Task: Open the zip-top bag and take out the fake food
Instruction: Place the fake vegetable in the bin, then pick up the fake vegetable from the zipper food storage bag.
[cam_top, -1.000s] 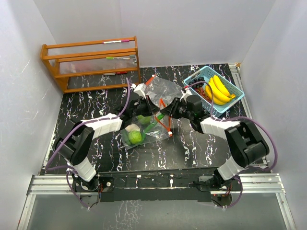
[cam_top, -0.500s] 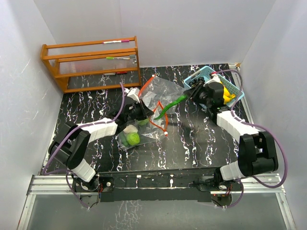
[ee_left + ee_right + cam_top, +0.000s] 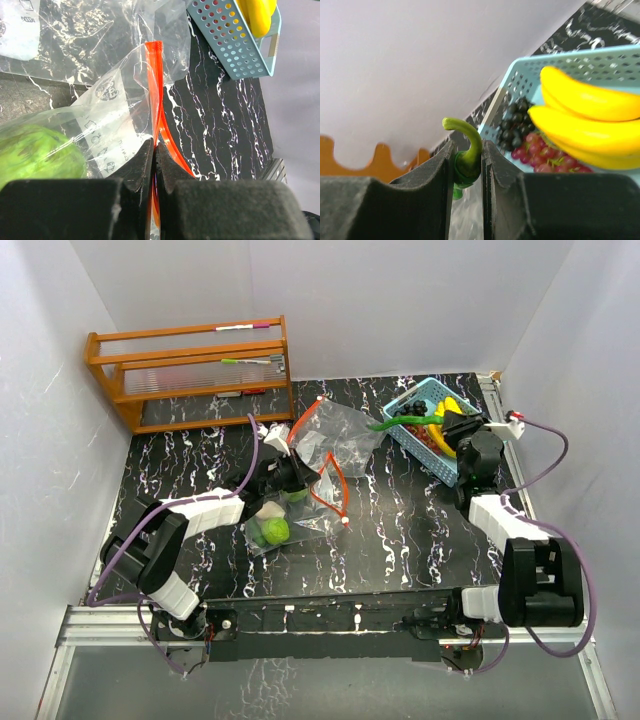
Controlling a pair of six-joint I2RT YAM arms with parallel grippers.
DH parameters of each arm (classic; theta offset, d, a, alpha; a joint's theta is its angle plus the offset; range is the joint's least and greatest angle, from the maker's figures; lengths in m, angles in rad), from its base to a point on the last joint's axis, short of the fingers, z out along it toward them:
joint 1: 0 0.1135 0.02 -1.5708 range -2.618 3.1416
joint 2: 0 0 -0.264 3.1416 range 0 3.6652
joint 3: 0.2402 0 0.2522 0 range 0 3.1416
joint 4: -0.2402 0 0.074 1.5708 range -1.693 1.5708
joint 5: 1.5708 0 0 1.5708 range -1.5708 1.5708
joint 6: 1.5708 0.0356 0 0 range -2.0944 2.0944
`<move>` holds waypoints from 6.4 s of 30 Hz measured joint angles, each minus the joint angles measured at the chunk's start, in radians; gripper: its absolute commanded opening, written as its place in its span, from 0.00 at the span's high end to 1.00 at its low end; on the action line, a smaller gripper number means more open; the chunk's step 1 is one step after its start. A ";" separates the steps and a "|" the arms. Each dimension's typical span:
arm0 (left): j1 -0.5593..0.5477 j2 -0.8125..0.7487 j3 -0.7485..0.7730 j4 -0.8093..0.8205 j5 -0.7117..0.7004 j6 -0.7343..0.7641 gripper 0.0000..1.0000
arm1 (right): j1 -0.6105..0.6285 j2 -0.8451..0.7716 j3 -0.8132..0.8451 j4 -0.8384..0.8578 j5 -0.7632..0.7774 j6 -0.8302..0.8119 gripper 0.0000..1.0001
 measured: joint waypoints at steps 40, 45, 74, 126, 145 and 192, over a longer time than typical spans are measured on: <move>0.000 0.000 -0.013 0.029 0.018 -0.018 1.00 | -0.222 0.151 -0.146 0.273 -0.066 0.096 0.92; 0.000 0.000 -0.014 0.029 0.018 -0.018 1.00 | -0.260 0.168 -0.144 0.299 -0.090 0.177 0.92; 0.002 -0.025 -0.062 0.029 0.017 -0.018 1.00 | -0.278 0.337 -0.145 0.585 -0.078 0.200 0.81; 0.002 -0.006 -0.052 0.066 0.034 -0.034 1.00 | 0.571 0.391 0.026 0.017 -0.360 -0.072 0.89; -0.047 -0.014 0.012 -0.015 0.015 -0.014 1.00 | 0.585 0.769 0.018 0.641 -0.649 0.142 0.83; -0.019 -0.009 0.049 0.022 -0.066 -0.034 1.00 | 0.632 0.855 0.185 0.710 -0.651 -0.137 0.84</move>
